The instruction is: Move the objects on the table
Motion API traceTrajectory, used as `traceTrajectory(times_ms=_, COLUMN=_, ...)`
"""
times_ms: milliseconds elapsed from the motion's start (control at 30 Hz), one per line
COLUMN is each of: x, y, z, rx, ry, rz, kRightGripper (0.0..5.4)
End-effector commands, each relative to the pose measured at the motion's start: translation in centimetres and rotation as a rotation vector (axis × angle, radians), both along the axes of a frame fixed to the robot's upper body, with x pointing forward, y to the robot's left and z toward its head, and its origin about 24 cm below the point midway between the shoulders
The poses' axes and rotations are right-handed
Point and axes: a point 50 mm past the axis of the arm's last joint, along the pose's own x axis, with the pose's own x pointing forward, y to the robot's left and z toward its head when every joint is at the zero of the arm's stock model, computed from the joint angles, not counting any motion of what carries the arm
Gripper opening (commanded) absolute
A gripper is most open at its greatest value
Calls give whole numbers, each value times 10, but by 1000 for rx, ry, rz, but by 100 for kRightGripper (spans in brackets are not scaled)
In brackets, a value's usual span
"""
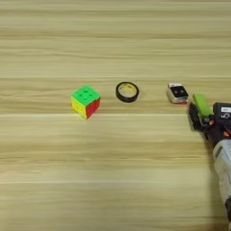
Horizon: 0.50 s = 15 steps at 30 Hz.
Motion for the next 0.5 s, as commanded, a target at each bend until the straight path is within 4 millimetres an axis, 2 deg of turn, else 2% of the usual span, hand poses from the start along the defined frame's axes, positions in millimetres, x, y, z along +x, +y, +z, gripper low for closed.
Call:
traceTrajectory(times_ms=33, x=12, y=-5, z=22, rx=-52, ry=-71, rz=11, kRightGripper=327)
traceTrajectory(times_ms=500, x=11, y=-4, z=21, rx=-47, ry=-69, rz=10, kRightGripper=189)
